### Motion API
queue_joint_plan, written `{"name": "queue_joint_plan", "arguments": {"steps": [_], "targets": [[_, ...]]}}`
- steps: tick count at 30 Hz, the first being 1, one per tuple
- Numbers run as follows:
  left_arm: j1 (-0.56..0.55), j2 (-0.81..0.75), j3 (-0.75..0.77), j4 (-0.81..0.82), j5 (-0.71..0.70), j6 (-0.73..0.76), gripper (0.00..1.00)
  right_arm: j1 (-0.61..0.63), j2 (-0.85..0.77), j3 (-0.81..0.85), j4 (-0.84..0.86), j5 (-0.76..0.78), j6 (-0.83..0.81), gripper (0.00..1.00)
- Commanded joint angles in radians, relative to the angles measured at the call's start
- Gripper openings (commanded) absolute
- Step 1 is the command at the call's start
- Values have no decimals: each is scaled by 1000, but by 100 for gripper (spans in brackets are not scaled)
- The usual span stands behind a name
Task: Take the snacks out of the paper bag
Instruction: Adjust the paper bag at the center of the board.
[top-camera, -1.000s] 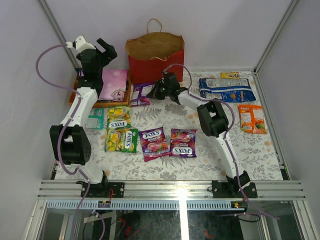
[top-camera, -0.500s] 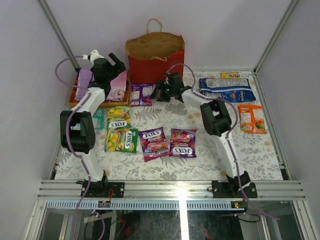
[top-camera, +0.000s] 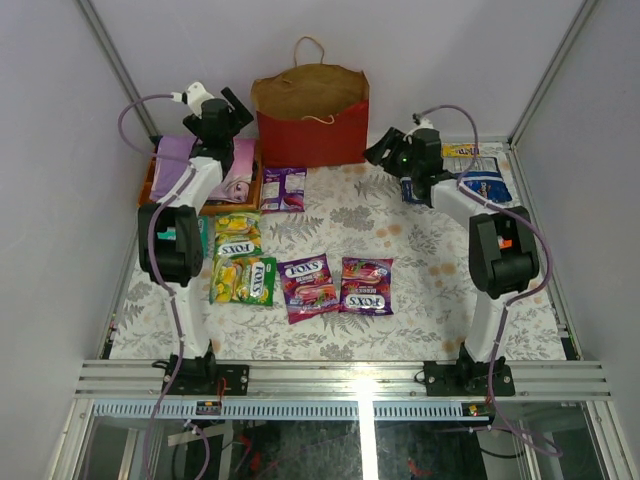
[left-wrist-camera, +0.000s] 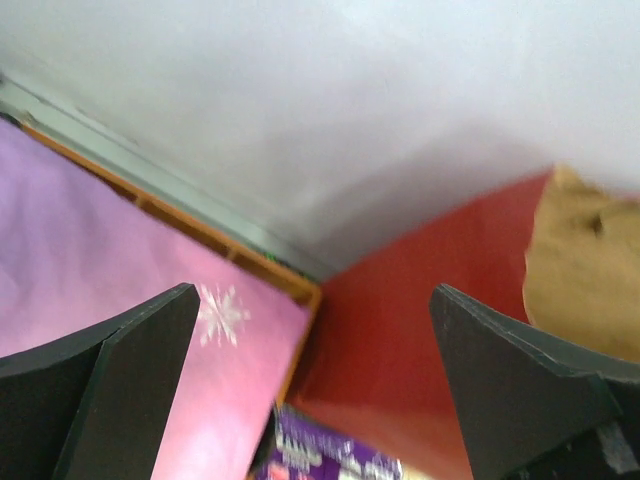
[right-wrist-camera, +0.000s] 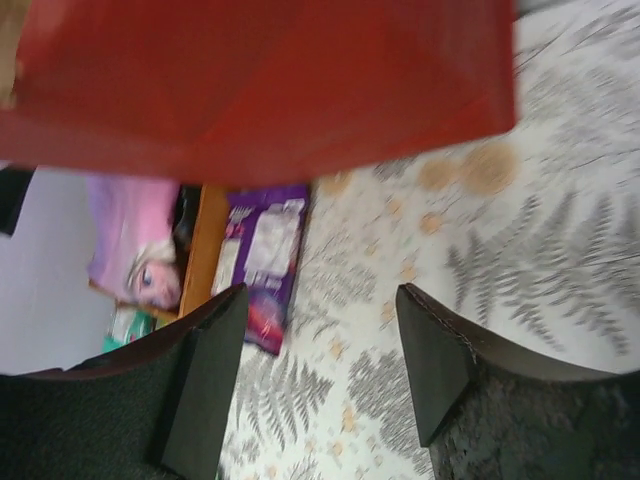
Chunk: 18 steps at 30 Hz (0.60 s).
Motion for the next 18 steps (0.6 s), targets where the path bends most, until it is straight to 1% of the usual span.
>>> {"name": "queue_joint_plan", "arguments": {"steps": [1,4,6,7,8,11,13,15,18], "targets": [[21,115,216,-131,-243,14,99,-80,43,109,0,113,39,68],[25,205,351,-162,-265,25,99,-89,166,360,-132,133,-2,68],[26,283,472,-203,-287,35,99,-88,260,511,-201,130,-20,67],[27,323,534,-223,-293,42,99,-87,315,576,-231,132,-29,67],[27,363,594,-238,-293,50,99,-87,337,626,-247,139,-37,67],[27,464,732,-238,-262,64,99,-87,421,732,-259,155,-55,68],[27,508,786,-224,-207,48,99,-85,475,804,-280,157,-60,68],[26,530,805,-205,-153,19,99,-83,521,872,-297,145,-62,68],[16,542,808,-174,-112,-18,99,-63,553,915,-295,136,-68,68]]}}
